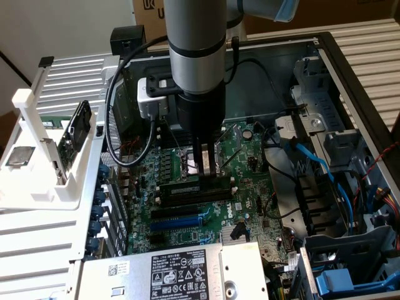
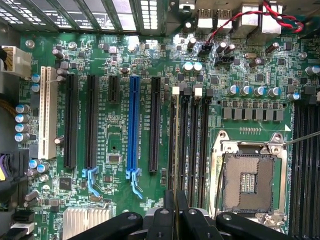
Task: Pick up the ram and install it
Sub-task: 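Insert the ram into the slot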
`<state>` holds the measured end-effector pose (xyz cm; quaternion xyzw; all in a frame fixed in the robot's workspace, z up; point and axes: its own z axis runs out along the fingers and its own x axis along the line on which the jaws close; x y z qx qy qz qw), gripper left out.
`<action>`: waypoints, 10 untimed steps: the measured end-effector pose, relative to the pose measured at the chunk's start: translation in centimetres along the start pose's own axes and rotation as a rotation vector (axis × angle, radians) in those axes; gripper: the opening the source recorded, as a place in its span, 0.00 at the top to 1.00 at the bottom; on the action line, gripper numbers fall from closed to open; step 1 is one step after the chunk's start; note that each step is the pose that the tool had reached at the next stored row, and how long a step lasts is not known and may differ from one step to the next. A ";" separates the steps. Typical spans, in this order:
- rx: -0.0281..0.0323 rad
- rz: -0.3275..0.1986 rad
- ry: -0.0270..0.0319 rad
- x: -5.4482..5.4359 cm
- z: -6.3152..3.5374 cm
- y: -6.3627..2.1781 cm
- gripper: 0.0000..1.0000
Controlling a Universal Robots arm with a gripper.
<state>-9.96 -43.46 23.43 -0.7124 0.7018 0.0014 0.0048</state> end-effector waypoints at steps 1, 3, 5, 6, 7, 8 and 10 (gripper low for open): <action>0.0000 0.000 0.0000 0.0 0.01 0.00 0.87; 0.0001 0.000 -0.0001 0.0 0.03 0.00 0.87; 0.0000 0.000 0.0000 0.0 0.05 0.00 0.87; 0.0002 0.000 -0.0003 0.0 0.09 0.00 0.87; 0.0002 0.000 -0.0003 0.0 0.12 0.00 0.87; 0.0000 0.000 0.0000 0.0 0.13 0.00 0.87; 0.0001 0.000 -0.0002 0.0 0.17 -0.08 0.87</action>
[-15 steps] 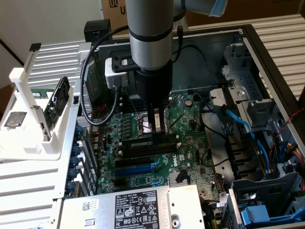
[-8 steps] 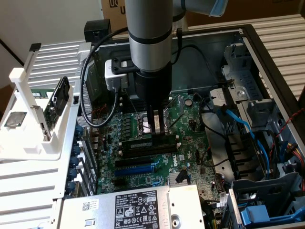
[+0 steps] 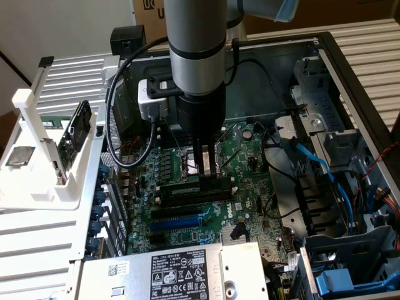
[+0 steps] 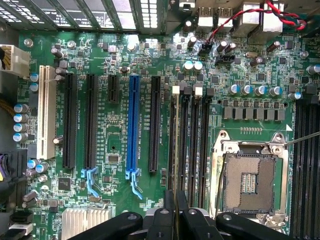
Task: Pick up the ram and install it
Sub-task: 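Insert the ram into the slot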
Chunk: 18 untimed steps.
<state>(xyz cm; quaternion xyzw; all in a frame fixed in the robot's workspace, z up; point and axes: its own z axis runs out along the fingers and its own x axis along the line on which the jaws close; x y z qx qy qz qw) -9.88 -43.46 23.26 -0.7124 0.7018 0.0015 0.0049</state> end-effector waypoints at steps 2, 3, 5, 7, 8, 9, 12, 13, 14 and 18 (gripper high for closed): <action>-0.0001 0.000 0.0002 0.0 0.00 0.00 0.87; 0.0000 0.000 0.0000 0.0 0.01 -0.01 0.87; 0.0000 0.000 0.0000 0.0 0.02 0.00 0.87; 0.0000 0.001 0.0000 0.0 0.03 0.00 0.87; 0.0000 0.001 0.0001 0.0 0.03 0.00 0.87; 0.0000 0.002 0.0002 0.0 0.03 0.01 0.87; 0.0000 0.004 0.0002 0.0 0.04 0.01 0.87; 0.0000 0.004 0.0001 0.0 0.05 0.01 0.87; 0.0000 0.004 0.0001 0.0 0.05 0.01 0.87; 0.0001 0.004 0.0000 0.1 0.05 0.01 0.87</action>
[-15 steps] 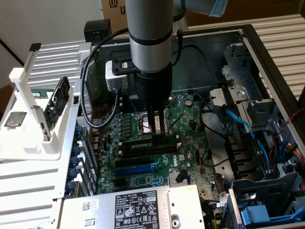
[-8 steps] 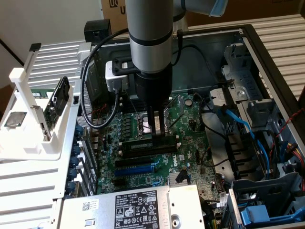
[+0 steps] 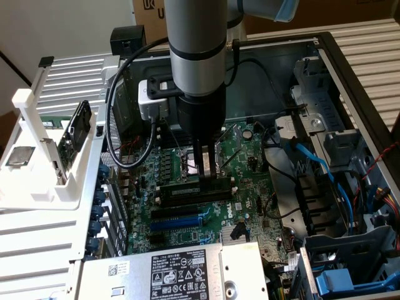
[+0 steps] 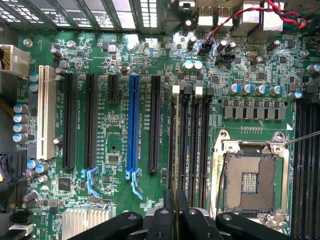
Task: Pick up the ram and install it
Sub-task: 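Insert the ram into the slot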
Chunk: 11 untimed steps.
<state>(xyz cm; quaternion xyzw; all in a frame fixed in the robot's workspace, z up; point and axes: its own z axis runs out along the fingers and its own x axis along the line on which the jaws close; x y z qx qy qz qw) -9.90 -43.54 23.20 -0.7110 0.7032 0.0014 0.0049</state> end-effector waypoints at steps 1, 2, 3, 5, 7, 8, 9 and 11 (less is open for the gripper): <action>0.0000 0.000 0.0000 0.0 0.00 -0.01 0.87; 0.0000 0.000 0.0000 0.0 0.00 -0.01 0.87; -0.0001 0.000 0.0001 0.0 0.00 -0.01 0.87; 0.0000 0.000 -0.0001 0.0 0.09 -0.01 0.87; -0.0003 0.000 0.0003 0.0 0.13 0.00 0.87; -0.0003 0.000 0.0004 0.0 0.14 0.00 0.87; -0.0003 0.000 0.0002 0.0 0.17 0.00 0.87; -0.0002 0.000 0.0002 0.0 0.25 0.00 0.87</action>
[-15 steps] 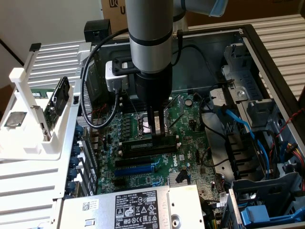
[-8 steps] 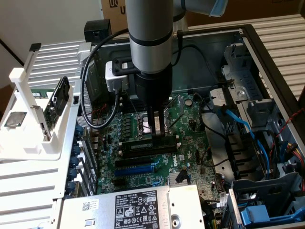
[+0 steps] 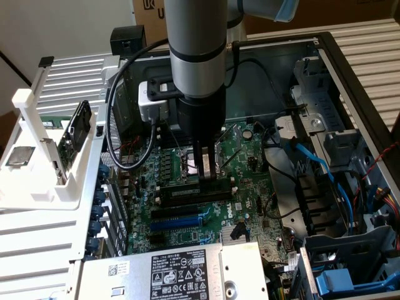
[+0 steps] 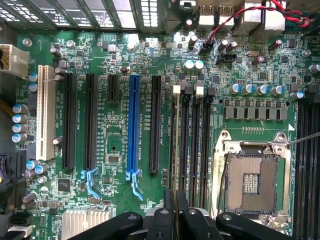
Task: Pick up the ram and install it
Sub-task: 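Insert the ram into the slot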
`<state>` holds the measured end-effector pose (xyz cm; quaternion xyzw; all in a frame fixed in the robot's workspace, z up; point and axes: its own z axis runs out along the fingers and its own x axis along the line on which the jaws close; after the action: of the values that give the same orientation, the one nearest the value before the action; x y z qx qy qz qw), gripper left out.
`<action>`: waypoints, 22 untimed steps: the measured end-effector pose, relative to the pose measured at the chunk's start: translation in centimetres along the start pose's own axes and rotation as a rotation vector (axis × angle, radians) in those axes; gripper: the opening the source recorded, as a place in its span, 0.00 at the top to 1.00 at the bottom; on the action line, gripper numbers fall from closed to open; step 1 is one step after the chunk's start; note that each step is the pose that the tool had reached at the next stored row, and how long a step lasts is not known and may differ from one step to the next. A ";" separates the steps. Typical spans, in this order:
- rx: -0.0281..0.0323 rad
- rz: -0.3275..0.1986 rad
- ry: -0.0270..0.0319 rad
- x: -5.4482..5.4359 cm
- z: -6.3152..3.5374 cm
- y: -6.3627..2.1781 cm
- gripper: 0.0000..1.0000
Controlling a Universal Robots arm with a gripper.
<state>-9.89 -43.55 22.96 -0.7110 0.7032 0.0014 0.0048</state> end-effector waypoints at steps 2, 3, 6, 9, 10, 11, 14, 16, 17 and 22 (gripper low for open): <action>0.0002 0.000 -0.0002 0.0 0.15 0.00 0.87; 0.0002 0.000 -0.0002 0.0 0.15 0.00 0.87; 0.0002 0.000 -0.0002 0.0 0.08 0.00 0.87; 0.0005 0.000 -0.0006 0.0 -0.04 -0.01 0.87; 0.0002 0.000 -0.0002 0.0 -0.06 0.01 0.87; 0.0002 0.000 -0.0001 0.0 -0.06 0.02 0.87; 0.0001 0.000 -0.0001 0.0 -0.06 0.04 0.87; 0.0001 0.000 -0.0001 0.0 -0.07 0.10 0.87; 0.0001 0.000 -0.0001 0.0 -0.07 0.11 0.87; 0.0001 0.000 -0.0001 0.0 0.17 0.11 0.87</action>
<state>-10.00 -43.54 22.79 -0.7111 0.7031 0.0014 0.0048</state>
